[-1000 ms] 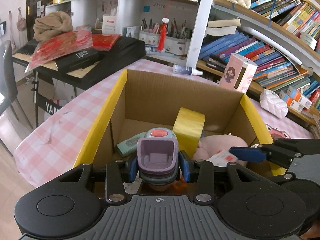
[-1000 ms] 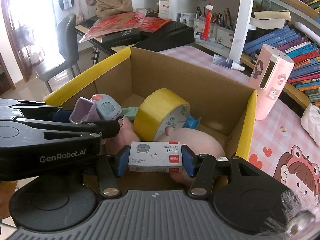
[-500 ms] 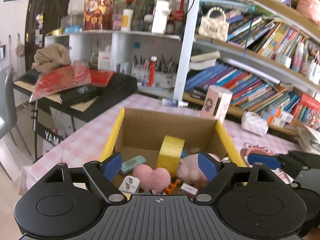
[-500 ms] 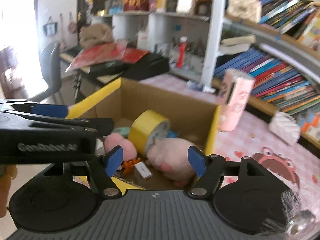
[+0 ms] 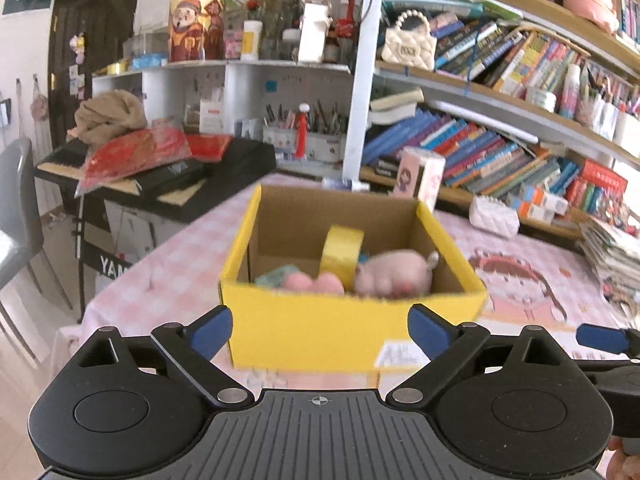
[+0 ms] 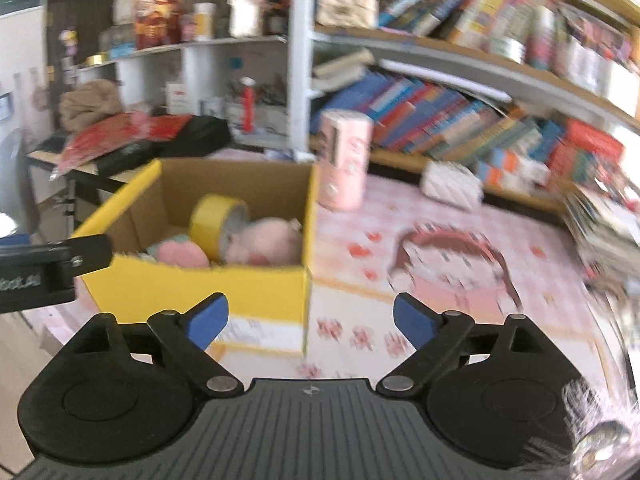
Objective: Organize objects
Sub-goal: 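Raise both grippers out of the box and back over the table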
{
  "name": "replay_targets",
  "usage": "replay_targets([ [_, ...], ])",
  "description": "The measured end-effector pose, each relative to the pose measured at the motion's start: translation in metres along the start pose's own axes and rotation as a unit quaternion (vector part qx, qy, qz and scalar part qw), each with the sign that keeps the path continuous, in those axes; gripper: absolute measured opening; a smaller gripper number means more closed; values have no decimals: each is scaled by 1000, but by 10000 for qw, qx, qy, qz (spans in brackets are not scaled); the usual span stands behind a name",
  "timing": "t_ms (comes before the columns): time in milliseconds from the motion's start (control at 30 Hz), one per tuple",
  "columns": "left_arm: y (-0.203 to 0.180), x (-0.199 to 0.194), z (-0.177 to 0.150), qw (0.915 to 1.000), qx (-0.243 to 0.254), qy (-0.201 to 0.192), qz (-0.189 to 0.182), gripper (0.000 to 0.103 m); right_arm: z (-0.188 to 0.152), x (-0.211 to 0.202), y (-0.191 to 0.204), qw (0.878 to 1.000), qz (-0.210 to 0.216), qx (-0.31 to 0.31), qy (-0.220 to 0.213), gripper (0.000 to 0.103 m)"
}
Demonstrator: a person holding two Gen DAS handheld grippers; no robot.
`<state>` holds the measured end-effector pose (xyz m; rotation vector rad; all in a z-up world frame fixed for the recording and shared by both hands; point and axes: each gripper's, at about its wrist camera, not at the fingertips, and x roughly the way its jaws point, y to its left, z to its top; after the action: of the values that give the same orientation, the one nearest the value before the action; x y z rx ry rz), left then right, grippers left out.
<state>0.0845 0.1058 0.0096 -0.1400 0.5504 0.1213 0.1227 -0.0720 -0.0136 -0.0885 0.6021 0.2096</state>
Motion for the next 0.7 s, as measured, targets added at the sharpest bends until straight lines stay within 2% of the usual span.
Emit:
replay_targets([
  [233,0,-17,-18,9999,73,109,-60,100,-32,-21,-4,9981,-332,428,287,92],
  [467,-10,-30,-34,9993,324,184,-43,101,-49,-47,-7,9960,-721,535,32,100],
  [700,-28,-38,-46,9969,624,249,-401,102,-67,-65,-14,9925,-1070,586,112,103],
])
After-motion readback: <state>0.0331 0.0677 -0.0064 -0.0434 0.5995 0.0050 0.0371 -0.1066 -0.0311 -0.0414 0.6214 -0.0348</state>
